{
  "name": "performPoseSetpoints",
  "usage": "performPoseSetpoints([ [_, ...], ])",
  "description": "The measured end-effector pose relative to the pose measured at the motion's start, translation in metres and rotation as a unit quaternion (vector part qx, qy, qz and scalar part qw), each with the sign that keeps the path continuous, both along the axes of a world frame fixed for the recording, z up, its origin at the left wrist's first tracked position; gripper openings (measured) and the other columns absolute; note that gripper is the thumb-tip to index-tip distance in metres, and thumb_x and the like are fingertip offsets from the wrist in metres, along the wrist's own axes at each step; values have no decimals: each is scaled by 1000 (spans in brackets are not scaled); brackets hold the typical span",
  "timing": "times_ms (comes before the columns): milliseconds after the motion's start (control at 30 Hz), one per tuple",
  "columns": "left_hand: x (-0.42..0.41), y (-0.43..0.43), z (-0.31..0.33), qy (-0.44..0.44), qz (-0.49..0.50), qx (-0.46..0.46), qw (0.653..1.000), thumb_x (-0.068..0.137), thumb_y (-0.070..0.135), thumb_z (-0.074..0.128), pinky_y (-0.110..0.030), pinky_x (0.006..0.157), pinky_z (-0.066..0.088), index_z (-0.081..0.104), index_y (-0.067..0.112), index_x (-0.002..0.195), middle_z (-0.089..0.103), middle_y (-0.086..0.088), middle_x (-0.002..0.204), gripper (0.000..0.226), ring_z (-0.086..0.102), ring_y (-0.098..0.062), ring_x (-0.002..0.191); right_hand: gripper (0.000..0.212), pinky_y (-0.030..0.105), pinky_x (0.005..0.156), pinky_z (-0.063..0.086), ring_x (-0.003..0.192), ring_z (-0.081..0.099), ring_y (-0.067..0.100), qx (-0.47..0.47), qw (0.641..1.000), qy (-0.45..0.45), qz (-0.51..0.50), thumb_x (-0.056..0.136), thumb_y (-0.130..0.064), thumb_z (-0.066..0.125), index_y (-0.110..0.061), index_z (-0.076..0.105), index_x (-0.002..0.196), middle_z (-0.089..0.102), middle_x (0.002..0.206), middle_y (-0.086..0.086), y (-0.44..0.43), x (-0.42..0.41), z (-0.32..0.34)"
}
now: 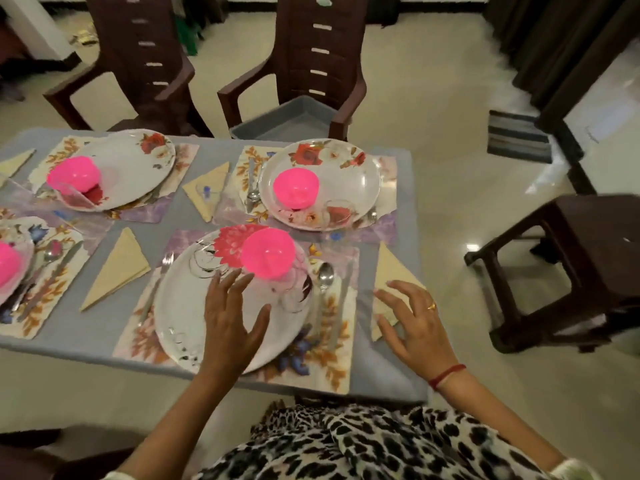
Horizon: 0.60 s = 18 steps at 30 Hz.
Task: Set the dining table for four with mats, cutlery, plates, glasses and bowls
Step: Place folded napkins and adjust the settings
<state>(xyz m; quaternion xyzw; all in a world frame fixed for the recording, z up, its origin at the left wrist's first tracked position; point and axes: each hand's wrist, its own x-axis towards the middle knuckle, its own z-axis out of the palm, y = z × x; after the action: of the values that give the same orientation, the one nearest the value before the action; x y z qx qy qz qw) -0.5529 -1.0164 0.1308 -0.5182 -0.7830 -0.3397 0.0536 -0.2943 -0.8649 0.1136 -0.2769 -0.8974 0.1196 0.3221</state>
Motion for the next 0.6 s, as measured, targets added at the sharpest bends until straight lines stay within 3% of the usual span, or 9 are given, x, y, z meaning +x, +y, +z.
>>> performPoseSetpoints([
  [100,35,15,2,-15,65,-14,998,86,36,55,-40,117,18,51,2,123,51,-21,128,50,39,-43,131,32,36,94,40,111,51,24,-23,1000,20,0,90,-29,53,-21,51,122,50,121,6,34,35,6],
  [233,103,32,18,-75,136,-7,988,85,41,51,-34,114,14,45,11,129,44,-15,138,54,21,-33,141,32,30,95,36,110,49,22,-47,998,41,25,90,-30,52,-20,50,120,55,116,10,75,68,15],
  [400,152,41,20,-67,183,-9,981,86,43,50,-33,114,14,46,12,129,41,-10,139,53,14,-19,143,30,21,97,30,108,49,22,-73,993,35,90,94,-33,45,-21,49,121,57,115,12,119,69,6],
  [467,163,49,19,-76,203,-1,976,86,43,49,-39,111,18,48,11,129,42,-10,139,54,16,-23,143,30,20,98,29,109,50,24,-74,991,36,110,93,-31,47,-20,49,121,57,116,13,138,60,7],
  [600,170,76,22,-73,240,26,968,87,42,48,-37,111,18,48,11,127,43,-12,139,51,18,-27,143,32,23,98,32,111,49,22,-55,986,44,149,89,-26,51,-16,50,120,56,117,12,173,41,17],
])
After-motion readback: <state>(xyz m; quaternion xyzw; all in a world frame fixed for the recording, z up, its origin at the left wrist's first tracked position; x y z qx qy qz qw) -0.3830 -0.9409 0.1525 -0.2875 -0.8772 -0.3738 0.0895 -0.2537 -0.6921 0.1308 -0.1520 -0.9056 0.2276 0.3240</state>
